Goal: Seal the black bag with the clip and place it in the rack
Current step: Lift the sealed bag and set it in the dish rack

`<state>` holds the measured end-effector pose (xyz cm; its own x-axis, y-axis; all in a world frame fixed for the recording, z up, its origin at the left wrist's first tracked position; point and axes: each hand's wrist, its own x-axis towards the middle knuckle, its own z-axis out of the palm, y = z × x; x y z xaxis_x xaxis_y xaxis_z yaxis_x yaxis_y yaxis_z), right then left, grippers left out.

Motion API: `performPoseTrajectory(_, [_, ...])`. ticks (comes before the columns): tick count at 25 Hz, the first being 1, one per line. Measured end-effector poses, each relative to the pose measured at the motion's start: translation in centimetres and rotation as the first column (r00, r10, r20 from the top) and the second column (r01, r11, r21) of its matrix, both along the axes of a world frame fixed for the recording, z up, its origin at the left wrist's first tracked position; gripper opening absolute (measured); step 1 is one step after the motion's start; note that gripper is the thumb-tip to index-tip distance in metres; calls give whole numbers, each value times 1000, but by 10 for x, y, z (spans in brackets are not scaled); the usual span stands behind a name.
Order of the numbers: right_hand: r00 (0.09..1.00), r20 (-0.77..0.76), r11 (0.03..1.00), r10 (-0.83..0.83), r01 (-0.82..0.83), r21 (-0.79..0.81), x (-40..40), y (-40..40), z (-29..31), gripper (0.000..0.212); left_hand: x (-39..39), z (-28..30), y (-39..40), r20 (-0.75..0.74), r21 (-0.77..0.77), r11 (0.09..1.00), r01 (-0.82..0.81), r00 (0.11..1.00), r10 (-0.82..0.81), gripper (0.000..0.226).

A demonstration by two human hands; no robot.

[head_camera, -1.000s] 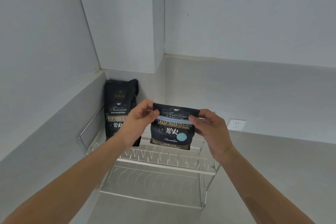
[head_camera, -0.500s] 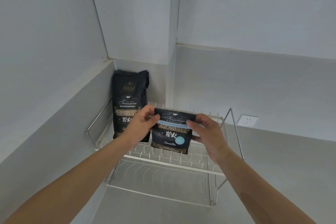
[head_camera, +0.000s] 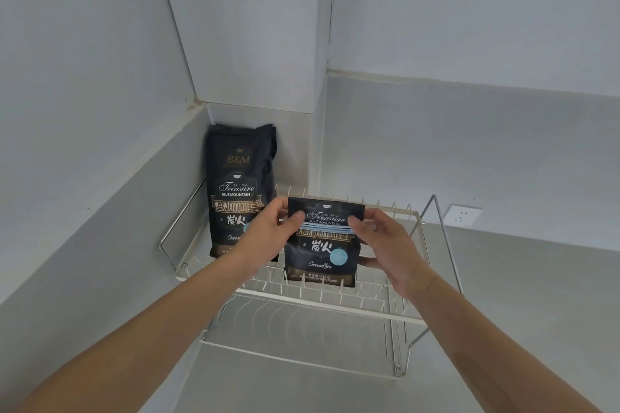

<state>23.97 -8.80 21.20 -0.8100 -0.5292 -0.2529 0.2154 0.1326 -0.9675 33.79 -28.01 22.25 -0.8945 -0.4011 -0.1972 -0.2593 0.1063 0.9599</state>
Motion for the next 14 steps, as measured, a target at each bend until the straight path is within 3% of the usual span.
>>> performPoseTrajectory(4, [989,-29,979,142,-137,150,1,2,-6,64,5,-3,-4,126,66,980,188,973,-195,56])
performPoseTrajectory(7, [989,13,980,146,-147,133,-1,0,-5,69,3,-5,-1,194,15,976,216,957,-215,80])
performPoseTrajectory(14, [993,78,972,93,-108,211,-7,-4,-6,57,-9,0,4,286,63,991,114,950,-128,75])
